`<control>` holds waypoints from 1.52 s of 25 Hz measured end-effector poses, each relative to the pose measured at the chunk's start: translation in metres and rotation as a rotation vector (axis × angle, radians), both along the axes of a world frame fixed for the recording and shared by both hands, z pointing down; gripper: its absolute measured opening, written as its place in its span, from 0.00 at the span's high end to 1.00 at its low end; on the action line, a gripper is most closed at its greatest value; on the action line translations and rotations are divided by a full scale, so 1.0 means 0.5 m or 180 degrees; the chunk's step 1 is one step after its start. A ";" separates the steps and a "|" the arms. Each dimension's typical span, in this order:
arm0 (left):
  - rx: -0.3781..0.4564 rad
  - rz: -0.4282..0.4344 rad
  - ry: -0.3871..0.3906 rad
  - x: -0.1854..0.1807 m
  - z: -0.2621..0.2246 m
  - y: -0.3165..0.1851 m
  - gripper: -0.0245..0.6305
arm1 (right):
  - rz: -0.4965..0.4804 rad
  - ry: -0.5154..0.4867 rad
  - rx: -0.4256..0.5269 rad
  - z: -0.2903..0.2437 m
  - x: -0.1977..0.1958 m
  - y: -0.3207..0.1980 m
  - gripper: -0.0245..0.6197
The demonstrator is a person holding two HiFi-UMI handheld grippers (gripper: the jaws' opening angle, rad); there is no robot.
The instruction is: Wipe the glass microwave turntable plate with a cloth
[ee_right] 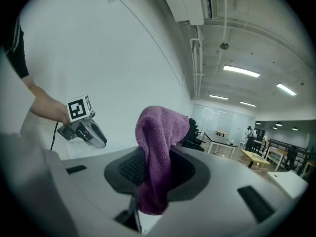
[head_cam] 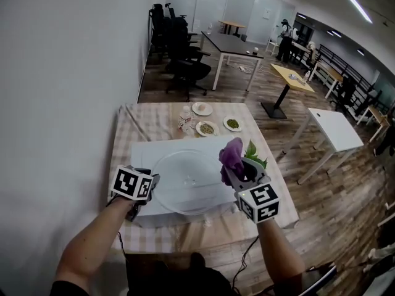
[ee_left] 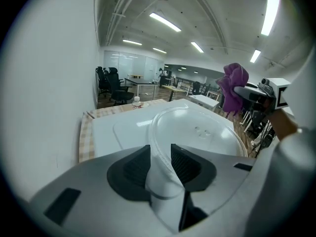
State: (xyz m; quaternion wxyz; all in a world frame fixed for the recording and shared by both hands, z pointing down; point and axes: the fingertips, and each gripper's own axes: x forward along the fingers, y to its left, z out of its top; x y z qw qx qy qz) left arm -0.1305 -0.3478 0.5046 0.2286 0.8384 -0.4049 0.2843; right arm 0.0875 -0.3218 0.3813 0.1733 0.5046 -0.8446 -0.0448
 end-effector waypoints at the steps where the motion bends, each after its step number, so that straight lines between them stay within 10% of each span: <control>1: -0.0011 -0.0034 -0.0015 0.000 0.001 -0.001 0.75 | -0.0079 0.0090 -0.0014 0.004 -0.002 -0.011 0.78; 16: -0.0237 -0.0297 -0.0141 -0.012 0.002 0.002 0.68 | -0.1000 0.1311 -0.0301 0.171 -0.059 -0.118 0.78; 38: -0.0562 -0.0094 -0.0202 0.005 0.007 0.019 0.75 | -0.1064 0.1103 -0.0446 0.203 -0.083 -0.121 0.78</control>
